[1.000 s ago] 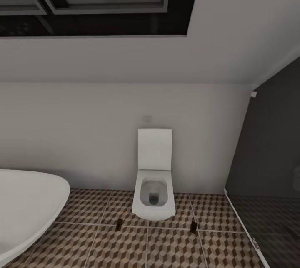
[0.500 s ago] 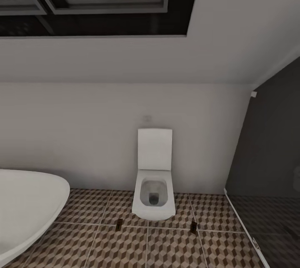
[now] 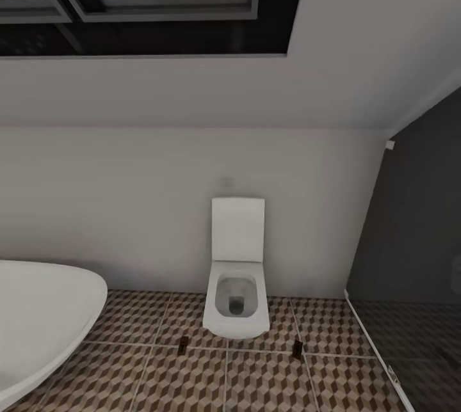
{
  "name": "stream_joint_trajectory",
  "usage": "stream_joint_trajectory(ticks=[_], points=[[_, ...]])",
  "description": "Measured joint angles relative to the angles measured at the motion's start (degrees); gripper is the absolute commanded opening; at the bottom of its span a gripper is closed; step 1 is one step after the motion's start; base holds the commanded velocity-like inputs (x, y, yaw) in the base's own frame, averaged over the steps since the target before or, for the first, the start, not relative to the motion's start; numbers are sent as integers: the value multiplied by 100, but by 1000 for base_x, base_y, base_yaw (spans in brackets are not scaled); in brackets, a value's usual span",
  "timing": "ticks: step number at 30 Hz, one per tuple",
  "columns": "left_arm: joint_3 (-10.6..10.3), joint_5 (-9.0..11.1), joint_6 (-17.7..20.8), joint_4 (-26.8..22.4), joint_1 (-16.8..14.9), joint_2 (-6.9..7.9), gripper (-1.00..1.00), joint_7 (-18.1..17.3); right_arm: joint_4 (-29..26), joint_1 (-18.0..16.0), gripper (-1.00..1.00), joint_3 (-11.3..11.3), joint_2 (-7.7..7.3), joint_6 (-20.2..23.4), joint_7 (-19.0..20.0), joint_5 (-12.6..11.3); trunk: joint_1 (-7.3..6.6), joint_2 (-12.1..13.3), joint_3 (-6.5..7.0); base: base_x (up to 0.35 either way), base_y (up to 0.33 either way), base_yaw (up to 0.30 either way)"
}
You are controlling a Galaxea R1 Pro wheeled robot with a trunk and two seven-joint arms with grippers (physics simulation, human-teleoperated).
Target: Take the four mousetraps from the cabinet in the bathroom and place them on the bathroom floor. Make sure all four end up on the same floor surface, and ensure that at least two of them are either under or directly next to the same bathroom sink.
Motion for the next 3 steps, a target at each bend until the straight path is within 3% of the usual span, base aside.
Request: stream_joint_trajectory(ticks=[3], points=[[0,-2,-1,0,0,0,100,0,0,0,100,-1,0,0,0,-4,0,0,0,0,0,0]])
